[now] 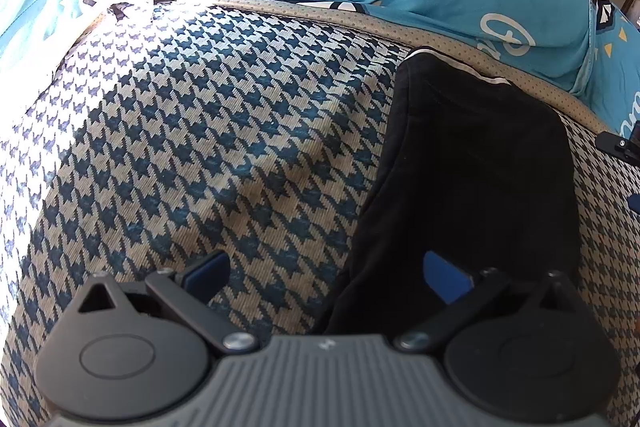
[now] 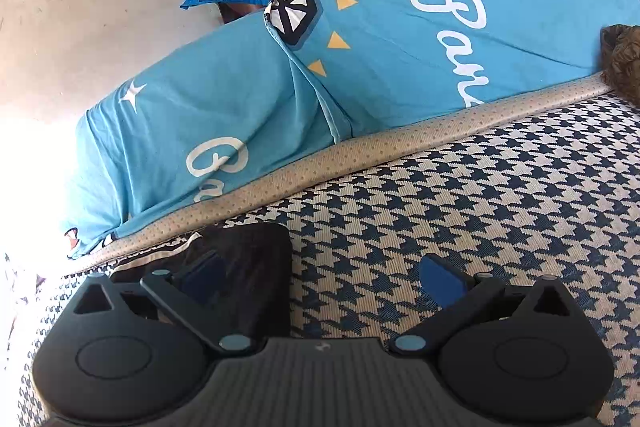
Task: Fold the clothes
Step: 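Withdraw the open right gripper away from the folded shirt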
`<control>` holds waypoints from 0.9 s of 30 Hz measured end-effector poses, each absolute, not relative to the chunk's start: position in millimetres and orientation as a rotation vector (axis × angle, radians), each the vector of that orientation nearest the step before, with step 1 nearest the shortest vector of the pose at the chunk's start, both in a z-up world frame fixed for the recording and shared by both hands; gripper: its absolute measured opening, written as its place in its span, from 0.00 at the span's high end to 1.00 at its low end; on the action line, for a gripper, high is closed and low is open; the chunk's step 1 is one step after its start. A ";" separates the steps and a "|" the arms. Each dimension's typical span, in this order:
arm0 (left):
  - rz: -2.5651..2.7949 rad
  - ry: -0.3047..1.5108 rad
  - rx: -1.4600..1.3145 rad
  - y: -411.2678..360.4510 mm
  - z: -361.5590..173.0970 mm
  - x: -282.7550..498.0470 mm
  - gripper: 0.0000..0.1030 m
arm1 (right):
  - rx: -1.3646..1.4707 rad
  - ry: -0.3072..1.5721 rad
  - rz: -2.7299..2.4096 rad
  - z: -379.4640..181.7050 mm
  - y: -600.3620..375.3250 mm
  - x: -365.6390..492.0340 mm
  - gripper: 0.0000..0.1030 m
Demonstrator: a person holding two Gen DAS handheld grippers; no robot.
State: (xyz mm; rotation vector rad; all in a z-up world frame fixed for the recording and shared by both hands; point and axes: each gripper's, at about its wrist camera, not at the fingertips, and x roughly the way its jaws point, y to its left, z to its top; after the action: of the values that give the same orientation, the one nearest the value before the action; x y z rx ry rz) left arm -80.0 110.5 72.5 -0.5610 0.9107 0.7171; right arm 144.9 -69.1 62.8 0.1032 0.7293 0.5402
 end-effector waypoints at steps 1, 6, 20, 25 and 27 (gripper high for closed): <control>0.718 0.909 -0.562 110.6 72.7 -79.9 0.00 | 0.083 0.731 0.538 63.4 -67.0 145.5 0.00; 0.725 0.896 -0.557 112.8 75.6 -81.3 0.00 | 0.178 0.710 0.614 60.6 -69.6 145.7 0.00; 0.723 0.896 -0.575 121.8 77.0 -85.5 0.00 | 0.428 0.928 0.876 31.9 -69.4 173.4 0.05; 0.717 0.896 -0.575 120.8 77.1 -83.2 0.00 | 0.385 0.911 0.875 29.0 -63.1 172.9 0.07; 0.716 0.899 -0.573 120.7 76.9 -81.7 0.00 | 0.374 0.900 0.877 28.7 -61.9 173.2 0.14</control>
State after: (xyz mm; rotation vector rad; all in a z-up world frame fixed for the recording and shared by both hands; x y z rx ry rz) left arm -81.7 120.7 76.9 -0.5727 0.8994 0.7158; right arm 173.2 -61.9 28.7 0.3738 0.8995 0.8769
